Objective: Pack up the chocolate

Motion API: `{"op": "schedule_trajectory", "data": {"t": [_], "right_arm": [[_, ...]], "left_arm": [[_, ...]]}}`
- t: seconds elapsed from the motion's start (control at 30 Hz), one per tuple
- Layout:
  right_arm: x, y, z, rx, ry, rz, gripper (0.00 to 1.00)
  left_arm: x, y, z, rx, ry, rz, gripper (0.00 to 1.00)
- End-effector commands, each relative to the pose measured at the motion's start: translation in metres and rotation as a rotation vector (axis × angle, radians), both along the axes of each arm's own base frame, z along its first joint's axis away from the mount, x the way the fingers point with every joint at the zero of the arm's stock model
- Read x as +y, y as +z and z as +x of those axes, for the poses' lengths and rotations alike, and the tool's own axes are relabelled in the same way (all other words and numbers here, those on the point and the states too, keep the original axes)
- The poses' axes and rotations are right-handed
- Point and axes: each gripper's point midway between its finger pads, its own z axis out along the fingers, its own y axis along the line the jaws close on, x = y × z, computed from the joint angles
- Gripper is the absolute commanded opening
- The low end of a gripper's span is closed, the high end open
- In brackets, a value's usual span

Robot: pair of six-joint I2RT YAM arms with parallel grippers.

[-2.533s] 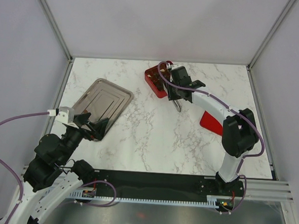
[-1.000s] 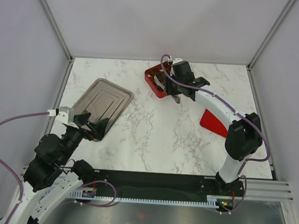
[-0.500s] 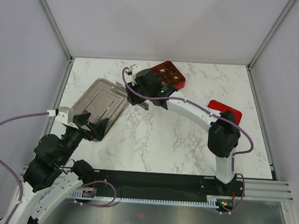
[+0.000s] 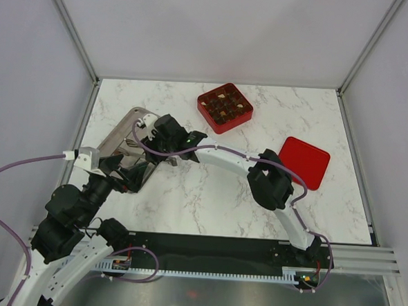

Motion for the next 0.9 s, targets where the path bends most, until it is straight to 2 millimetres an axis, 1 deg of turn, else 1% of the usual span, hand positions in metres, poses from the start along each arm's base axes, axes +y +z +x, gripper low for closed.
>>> {"op": "schedule_trajectory", "data": {"t": [0.0,0.03,0.1,0.13,0.2,0.3,0.33,0.4,0.6,0.7,0.73,0.8,0.83,0.87], "right_arm": [[0.026,0.018,0.002,-0.044,0.057,0.086,0.54],[0.029,0.011,0.0,-0.042,0.063,0.08,0.54],[0.033,0.007,0.001,-0.045,0.062,0.08,0.54],[0.034,-0.002,0.001,-0.036,0.063,0.071,0.54],[0.038,-0.009,0.001,-0.031,0.068,0.067,0.54],[0.043,-0.014,0.002,-0.022,0.066,0.073,0.54],[0.044,-0.021,0.003,-0.014,0.064,0.067,0.54],[0.048,-0.027,0.002,-0.001,0.065,0.068,0.54],[0.054,-0.031,0.005,-0.01,0.033,0.069,0.54],[0.054,-0.029,0.006,-0.018,0.021,0.071,0.52],[0.053,-0.029,0.009,-0.029,0.004,0.065,0.52],[0.05,-0.027,0.009,-0.04,-0.012,0.056,0.5],[0.048,-0.027,0.013,-0.052,-0.031,0.049,0.49],[0.045,-0.029,0.014,-0.051,-0.04,0.041,0.48]], "left_arm": [[0.0,0.009,-0.001,-0.051,-0.01,0.008,1.0],[0.0,0.009,-0.001,-0.051,-0.008,0.008,1.0],[0.001,0.01,-0.001,-0.054,-0.003,0.006,1.0],[0.001,0.009,0.0,-0.052,-0.004,0.007,1.0],[0.001,0.011,-0.001,-0.057,-0.003,0.006,1.0],[0.001,0.011,-0.001,-0.056,-0.005,0.007,1.0],[0.001,0.011,-0.001,-0.057,-0.005,0.006,1.0],[0.002,0.011,-0.002,-0.06,-0.003,0.006,1.0],[0.002,0.011,-0.001,-0.057,0.001,0.007,1.0],[0.002,0.01,0.0,-0.053,0.001,0.01,1.0],[0.001,0.009,0.0,-0.051,0.001,0.011,1.0],[0.002,0.01,0.0,-0.054,0.004,0.007,1.0],[0.002,0.009,0.0,-0.054,0.004,0.009,1.0],[0.003,0.01,0.0,-0.055,0.004,0.007,1.0]]}}
